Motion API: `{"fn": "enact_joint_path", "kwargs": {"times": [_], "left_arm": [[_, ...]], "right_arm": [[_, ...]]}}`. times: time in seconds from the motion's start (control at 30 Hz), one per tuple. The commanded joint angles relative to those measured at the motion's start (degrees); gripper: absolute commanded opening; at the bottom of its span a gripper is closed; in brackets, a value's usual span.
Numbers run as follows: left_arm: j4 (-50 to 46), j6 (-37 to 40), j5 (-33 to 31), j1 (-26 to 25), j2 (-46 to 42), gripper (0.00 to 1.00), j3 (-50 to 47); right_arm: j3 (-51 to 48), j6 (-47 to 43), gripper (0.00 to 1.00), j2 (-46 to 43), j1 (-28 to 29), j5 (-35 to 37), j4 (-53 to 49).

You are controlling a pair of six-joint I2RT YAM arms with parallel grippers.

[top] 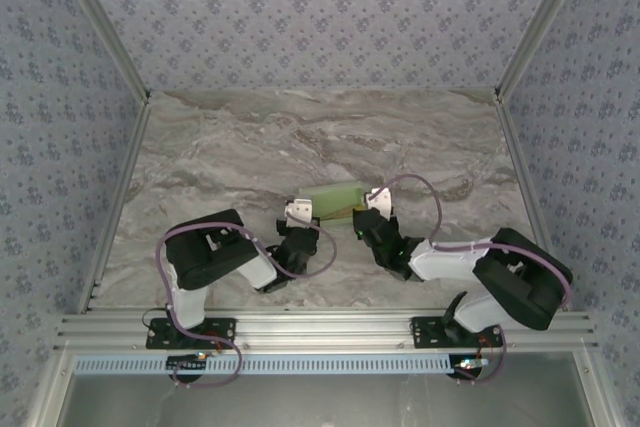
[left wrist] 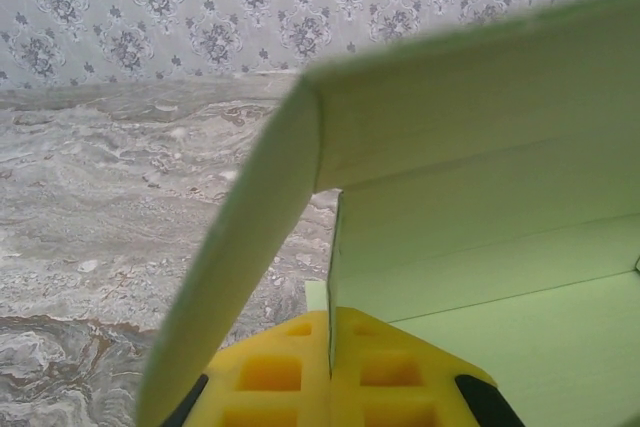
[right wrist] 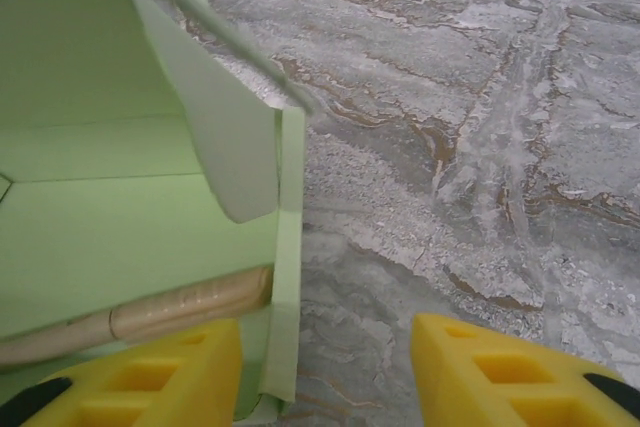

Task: Fold the paper box

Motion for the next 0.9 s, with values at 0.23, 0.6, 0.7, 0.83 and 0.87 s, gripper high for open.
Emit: {"fn": "enact_joint_path", "kwargs": {"times": [0.23, 0.6, 0.7, 0.83, 0.87], "left_arm": [[-8.68, 1.72, 0.65, -0.13, 1.8, 0.04, -0.94], [-8.84, 2.25, 0.65, -0.43, 1.79, 0.04, -0.58], [-9.04, 2.34, 0.61, -0.55, 1.77, 0.04, -0.5], [-9.13, 2.34, 0.63, -0.56, 1.74, 0.04, -0.48], [-9.09, 2.35, 0.61, -0.56, 1.8, 0.04, -0.5]], "right_arm": [[0.24, -2.13, 0.56, -14.25, -2.0, -5.11, -11.81], [8.5, -6.0, 0.59, -25.7, -15.7, -25.4, -23.97], [12.91, -6.48, 0.61, -23.27, -17.76, -28.48, -25.06], [20.1, -6.48, 0.63, -17.1, -19.25, -32.02, -28.3], [22.07, -6.49, 0.63, -15.08, -19.29, -32.41, -29.41]]}}
